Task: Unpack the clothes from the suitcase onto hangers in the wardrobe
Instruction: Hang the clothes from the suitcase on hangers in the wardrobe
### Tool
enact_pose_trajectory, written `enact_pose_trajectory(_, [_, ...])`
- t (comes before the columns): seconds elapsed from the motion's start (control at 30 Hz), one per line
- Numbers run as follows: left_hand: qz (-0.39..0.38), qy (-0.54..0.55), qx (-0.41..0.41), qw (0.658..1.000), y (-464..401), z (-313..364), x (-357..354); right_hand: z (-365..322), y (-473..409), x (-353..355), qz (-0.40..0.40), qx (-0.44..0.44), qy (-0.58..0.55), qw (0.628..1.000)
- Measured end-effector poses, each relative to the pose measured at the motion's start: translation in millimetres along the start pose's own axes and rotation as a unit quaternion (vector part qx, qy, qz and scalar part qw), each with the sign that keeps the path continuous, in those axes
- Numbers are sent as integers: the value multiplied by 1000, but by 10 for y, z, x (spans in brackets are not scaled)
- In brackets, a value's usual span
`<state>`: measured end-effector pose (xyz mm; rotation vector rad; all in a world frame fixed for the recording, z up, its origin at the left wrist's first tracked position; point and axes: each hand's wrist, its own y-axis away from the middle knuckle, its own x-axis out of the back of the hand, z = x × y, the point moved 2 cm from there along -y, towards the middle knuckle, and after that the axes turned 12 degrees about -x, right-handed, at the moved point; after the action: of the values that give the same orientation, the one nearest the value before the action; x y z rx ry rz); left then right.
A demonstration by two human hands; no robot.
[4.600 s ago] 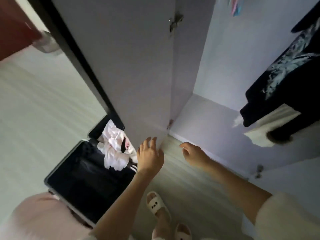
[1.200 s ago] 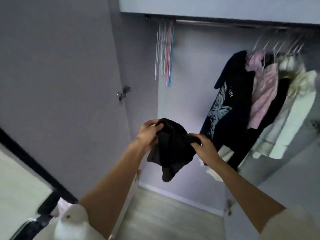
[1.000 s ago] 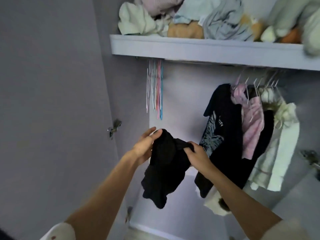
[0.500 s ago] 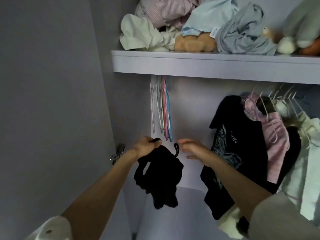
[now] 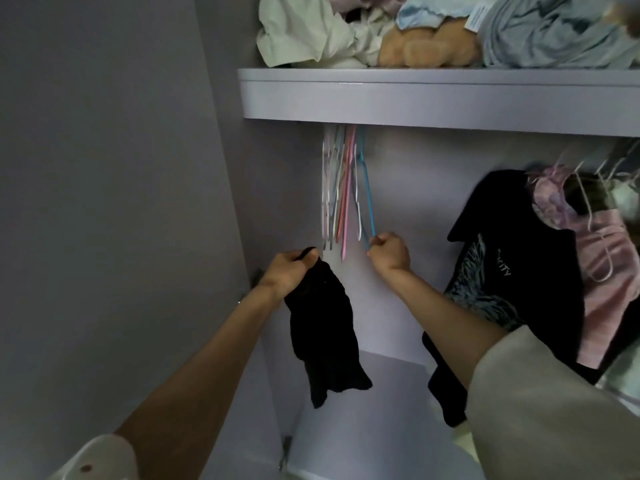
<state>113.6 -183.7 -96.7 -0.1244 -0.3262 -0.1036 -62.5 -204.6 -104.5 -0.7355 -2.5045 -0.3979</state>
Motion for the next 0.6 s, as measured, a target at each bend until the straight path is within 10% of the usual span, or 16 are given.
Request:
enact_pose_trajectory(0.3, [-58, -2, 4, 998, 149, 59, -415, 181, -93, 511, 33, 34, -92, 995])
enact_pose_trajectory(0.6, [-31, 50, 52, 997, 231, -105, -815, 802, 39, 963, 102, 82, 58, 990])
